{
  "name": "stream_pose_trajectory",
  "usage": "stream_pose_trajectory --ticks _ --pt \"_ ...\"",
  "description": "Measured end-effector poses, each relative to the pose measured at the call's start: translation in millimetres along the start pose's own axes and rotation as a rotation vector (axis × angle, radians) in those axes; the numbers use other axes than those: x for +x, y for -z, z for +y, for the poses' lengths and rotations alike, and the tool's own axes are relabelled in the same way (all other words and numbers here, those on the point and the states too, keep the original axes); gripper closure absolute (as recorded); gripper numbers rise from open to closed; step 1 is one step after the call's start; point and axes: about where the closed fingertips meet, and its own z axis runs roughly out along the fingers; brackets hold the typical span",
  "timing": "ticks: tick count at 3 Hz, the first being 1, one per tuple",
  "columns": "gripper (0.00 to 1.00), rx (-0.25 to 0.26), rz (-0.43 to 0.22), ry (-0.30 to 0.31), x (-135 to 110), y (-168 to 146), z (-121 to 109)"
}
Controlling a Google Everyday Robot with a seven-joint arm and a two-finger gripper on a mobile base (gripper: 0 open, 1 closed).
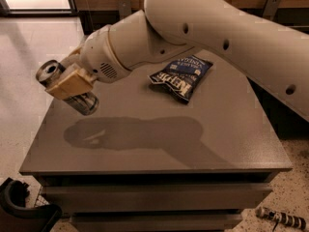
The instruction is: Knock redbull can over
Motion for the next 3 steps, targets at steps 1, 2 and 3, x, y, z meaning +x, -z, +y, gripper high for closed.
stream_pose_trajectory --ticks 1,2,3 --pt "1.00 0.008 0.169 0.005 -7 18 -10" --pt "1.00 0.004 0.333 0.001 -9 13 -14" --pt "1.00 0.020 0.495 -0.008 1 0 -20"
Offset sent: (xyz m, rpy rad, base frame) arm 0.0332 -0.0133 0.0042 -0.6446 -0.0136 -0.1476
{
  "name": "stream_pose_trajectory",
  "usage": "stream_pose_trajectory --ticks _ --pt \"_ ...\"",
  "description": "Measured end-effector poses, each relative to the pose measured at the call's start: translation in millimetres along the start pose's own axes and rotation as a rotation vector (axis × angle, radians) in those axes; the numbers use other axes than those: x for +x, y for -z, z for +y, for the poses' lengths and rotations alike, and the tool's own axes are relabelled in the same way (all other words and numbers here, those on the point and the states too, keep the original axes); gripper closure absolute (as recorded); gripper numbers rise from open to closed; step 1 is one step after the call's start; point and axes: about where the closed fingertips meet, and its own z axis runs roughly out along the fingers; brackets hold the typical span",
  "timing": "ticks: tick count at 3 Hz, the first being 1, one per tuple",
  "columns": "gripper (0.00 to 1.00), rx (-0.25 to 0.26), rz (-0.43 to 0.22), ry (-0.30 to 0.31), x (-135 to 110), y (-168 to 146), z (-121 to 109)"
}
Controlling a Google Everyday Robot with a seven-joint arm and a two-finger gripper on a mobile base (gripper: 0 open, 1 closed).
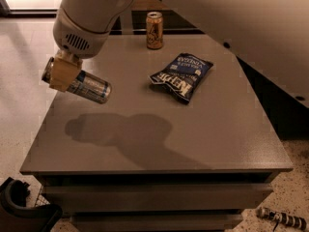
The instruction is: Knock redbull can over
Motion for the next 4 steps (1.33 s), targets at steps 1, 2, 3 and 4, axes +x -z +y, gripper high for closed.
stream_pose_trajectory --ticks 1,2,3,4 --pt "1.00 0.001 0.114 -0.009 7 -28 -4" --pt "1.00 0.033 0.236 -0.005 23 -50 -4" --pt "1.00 0.067 0.304 0.018 48 -61 -4" --pt "1.00 0.087 0.321 0.073 64 -81 -3"
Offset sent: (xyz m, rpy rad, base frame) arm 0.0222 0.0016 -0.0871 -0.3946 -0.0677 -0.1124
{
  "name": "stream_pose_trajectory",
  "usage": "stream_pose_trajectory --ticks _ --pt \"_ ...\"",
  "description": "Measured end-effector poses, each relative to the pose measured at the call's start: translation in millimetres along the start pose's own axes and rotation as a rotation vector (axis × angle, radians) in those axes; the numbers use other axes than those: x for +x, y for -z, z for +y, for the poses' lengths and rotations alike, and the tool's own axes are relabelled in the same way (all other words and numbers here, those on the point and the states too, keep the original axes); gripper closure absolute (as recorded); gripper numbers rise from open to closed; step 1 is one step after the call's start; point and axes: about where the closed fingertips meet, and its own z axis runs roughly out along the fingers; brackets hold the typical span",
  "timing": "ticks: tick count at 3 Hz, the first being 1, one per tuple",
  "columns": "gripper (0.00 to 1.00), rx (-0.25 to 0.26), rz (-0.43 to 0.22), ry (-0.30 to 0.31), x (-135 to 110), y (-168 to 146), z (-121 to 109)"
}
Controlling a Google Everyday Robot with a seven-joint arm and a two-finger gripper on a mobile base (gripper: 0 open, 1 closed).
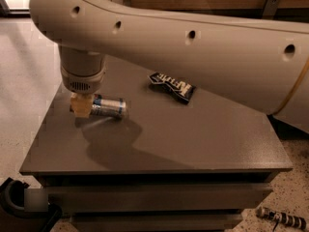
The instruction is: Knock redbull can over
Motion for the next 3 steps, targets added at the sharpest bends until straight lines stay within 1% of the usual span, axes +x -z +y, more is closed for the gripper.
stream_pose_trajectory --ticks 1,2,3 --pt "1.00 0.001 -0.017 0.051 -15 -12 4" --pt "1.00 -0.018 -0.068 0.105 -41 -14 12" --pt "0.85 -0.022 -0.076 0.115 -45 -14 14"
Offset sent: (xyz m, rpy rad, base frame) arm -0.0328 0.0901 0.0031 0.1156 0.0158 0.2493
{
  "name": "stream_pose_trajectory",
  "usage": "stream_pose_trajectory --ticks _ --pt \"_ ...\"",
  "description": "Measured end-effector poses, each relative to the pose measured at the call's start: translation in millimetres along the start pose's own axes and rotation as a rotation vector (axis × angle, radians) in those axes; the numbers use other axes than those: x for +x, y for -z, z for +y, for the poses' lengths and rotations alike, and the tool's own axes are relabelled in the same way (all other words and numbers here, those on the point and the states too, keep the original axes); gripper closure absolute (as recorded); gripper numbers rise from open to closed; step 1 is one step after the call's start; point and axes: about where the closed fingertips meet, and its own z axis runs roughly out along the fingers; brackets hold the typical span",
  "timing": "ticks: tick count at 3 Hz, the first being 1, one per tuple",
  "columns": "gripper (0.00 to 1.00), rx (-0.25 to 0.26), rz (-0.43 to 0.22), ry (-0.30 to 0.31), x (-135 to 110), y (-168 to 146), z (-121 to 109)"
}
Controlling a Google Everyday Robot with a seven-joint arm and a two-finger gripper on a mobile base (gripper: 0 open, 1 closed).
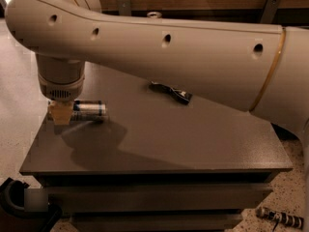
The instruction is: Knock redbull can over
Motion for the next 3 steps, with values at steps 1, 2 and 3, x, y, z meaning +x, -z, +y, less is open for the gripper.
stream_pose_trajectory --ticks 1,2,3 --pt "0.61 0.001 0.001 0.001 0.2 0.5 0.5" --pt "0.38 0.002 0.002 0.002 0.1 0.9 1.1" --pt "0.15 0.002 0.002 0.003 0.1 1.3 1.6"
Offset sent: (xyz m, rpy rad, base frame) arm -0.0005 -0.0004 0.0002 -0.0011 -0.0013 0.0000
